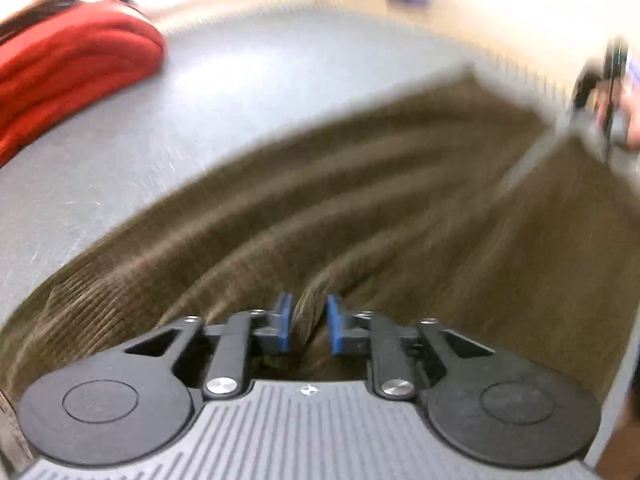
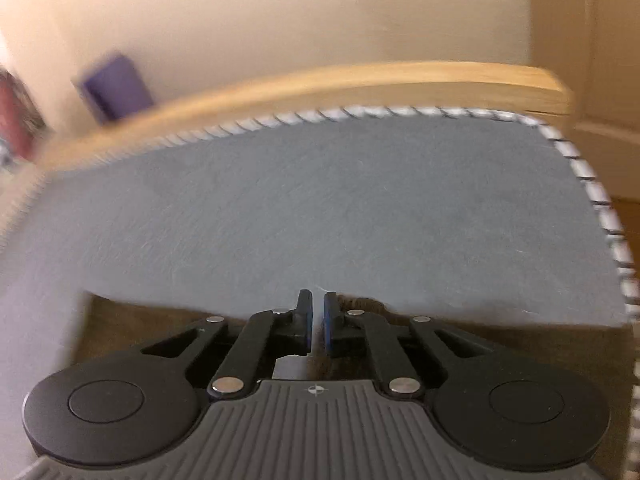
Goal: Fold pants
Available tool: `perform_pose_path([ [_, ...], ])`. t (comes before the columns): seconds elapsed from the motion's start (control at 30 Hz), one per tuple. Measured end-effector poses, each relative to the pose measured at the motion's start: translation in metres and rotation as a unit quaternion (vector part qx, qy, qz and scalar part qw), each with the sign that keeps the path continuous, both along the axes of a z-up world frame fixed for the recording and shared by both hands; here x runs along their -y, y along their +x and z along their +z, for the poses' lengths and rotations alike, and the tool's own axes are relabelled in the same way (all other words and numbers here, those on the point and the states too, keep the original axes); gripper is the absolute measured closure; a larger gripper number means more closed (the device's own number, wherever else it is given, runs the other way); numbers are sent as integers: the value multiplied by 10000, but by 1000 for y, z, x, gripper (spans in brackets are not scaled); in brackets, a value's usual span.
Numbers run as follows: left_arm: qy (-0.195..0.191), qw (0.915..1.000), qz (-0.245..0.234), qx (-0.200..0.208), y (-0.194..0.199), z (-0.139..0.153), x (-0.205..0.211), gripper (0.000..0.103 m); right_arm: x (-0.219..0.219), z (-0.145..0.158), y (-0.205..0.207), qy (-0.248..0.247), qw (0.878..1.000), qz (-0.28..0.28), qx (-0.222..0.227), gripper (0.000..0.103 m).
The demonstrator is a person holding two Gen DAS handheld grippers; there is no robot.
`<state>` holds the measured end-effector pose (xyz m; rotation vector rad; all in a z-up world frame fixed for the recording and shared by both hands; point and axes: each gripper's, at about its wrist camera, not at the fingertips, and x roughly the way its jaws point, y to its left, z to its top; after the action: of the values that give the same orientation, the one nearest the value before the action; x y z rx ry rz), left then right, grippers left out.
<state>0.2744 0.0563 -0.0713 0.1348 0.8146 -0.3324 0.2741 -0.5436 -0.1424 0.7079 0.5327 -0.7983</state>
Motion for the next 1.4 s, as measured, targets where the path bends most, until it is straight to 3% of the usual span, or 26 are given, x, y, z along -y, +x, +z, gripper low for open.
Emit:
perform_pose_path([
  [0.07,-597,9963,520,348,-15,-3,-16,68,2,2,13,326,9966,632,415,95],
  [0.1,-654,9928,794,615,-24,-10,-19,68,0,3,20,432,9928,952,593,92],
  [0.17,-408,9864,1252,982,-33,-28,-17,68,-10,2,41,533,9821,1661,716,74],
  [0.27,-509,9762,1860,989,-41,-65,-17,61,-34,-1,71,424,9672,2422,638,69],
  [0.3,-593,9721,1988,1092,-49,-74,-15,59,-41,-2,80,394,9644,2552,575,68],
  [0.37,-229,9712,1977,1309,-53,-74,-1,58,-50,-5,100,402,9617,2658,535,64],
  [0.43,-127,9709,1962,1370,-54,-74,4,57,-59,-6,122,392,9592,2754,506,60],
  [0.57,-620,9699,2005,1236,-55,-78,-9,55,-83,-18,163,602,9595,2737,286,51],
  [0.67,-586,9700,1986,1273,-55,-81,-11,55,-99,-31,196,542,9623,2663,-109,51],
  [0.73,-580,9699,1977,1298,-55,-83,-13,55,-114,-28,208,79,9672,2528,-228,51],
  [0.77,-593,9698,1976,1304,-56,-83,-14,55,-120,-28,217,-126,9679,2484,-352,55],
  [0.8,-616,9697,1974,1297,-55,-83,-14,55,-125,-28,226,-381,9687,2401,-499,67],
  [0.83,-643,9697,1975,1286,-54,-83,-15,55,-126,-29,229,-629,9702,2245,-660,93],
  [0.87,-657,9697,1974,1282,-55,-83,-15,55,-126,-32,232,-816,9710,2111,-770,97],
  [1.07,-704,9698,1966,1258,-56,-84,-18,55,-118,-44,238,-1214,9757,1746,-532,97],
  [1.17,-712,9699,1959,1258,-56,-84,-19,55,-110,-46,241,-1205,9727,1923,-490,96],
  [1.23,-708,9699,1958,1258,-55,-84,-19,55,-109,-33,235,-1323,9620,2308,-610,94],
  [1.33,-709,9699,1959,1259,-55,-84,-19,55,-109,-7,197,-1671,9539,2481,-250,84],
  [1.4,-703,9700,1960,1258,-55,-84,-19,55,-111,3,159,-1997,9481,2468,-179,84],
])
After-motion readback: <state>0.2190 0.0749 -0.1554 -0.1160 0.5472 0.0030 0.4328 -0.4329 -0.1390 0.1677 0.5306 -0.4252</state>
